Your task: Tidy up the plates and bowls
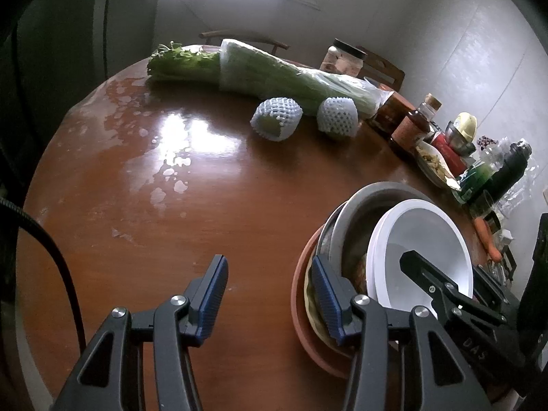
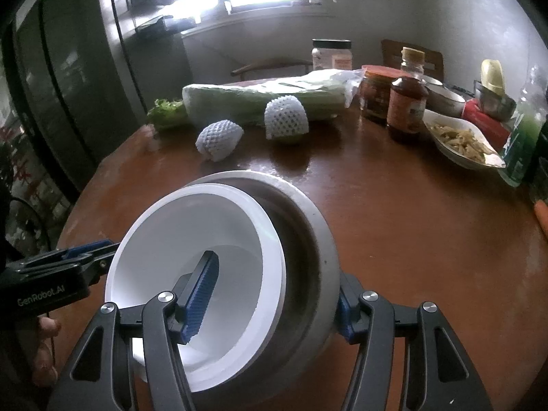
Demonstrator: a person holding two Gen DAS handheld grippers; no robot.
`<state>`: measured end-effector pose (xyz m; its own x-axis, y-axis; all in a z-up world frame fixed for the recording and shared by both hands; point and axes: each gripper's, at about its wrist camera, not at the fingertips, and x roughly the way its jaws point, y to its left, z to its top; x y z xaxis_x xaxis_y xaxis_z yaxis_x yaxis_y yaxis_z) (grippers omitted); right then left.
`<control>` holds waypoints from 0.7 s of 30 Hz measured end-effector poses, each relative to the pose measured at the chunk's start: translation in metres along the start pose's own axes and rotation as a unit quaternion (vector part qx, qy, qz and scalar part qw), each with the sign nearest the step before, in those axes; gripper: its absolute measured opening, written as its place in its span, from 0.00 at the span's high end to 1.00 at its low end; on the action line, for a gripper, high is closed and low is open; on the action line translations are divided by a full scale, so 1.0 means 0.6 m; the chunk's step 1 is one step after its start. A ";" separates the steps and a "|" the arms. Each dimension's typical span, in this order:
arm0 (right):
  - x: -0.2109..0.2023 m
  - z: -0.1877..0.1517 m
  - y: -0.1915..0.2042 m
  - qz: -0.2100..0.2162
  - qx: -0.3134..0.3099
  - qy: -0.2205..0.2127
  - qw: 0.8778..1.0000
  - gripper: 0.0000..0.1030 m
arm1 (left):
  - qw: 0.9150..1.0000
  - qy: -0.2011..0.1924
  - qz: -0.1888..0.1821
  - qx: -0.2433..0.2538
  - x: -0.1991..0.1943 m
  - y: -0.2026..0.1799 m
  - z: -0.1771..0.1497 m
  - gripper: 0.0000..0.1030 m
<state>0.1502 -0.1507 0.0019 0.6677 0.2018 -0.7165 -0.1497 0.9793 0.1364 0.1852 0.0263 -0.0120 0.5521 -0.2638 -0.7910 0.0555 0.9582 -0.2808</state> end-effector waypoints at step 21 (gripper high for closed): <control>-0.008 -0.003 -0.015 0.001 0.015 0.002 1.000 0.40 | 1.000 -0.001 0.002 0.006 0.001 -0.015 -0.006 0.51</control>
<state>0.1472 -0.1608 0.0032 0.6649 0.2030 -0.7188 -0.1286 0.9791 0.1576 0.1822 0.0172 -0.0117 0.5548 -0.2589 -0.7906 0.0632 0.9607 -0.2703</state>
